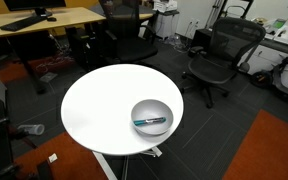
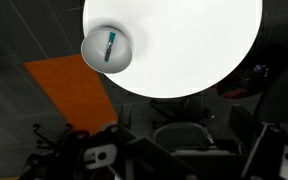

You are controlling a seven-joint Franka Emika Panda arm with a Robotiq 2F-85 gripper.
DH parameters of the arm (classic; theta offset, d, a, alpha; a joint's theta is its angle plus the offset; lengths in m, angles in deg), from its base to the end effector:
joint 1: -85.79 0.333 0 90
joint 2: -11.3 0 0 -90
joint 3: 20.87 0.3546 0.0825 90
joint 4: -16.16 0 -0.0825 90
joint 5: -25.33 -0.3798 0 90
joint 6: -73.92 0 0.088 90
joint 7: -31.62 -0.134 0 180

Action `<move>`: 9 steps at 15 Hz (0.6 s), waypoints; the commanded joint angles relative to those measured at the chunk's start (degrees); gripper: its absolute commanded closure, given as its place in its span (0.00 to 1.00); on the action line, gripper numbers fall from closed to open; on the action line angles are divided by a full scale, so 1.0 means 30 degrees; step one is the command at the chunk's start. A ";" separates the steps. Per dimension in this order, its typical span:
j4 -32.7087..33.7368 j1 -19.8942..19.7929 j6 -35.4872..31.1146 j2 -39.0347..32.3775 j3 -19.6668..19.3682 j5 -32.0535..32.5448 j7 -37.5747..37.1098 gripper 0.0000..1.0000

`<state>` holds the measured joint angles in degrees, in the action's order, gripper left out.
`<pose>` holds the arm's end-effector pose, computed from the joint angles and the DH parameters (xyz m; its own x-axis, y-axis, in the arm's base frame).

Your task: Put the marker in the white bowl on the table

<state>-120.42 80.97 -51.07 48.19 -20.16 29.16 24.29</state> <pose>0.3771 -0.0300 0.6001 0.8891 -0.1524 0.4316 -0.1776 -0.9839 0.0183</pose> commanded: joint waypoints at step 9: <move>0.2897 -0.0637 -0.3320 -0.7340 -0.1959 -0.1683 -0.0791 0.00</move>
<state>-114.67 79.28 -59.11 31.33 -24.84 26.83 22.31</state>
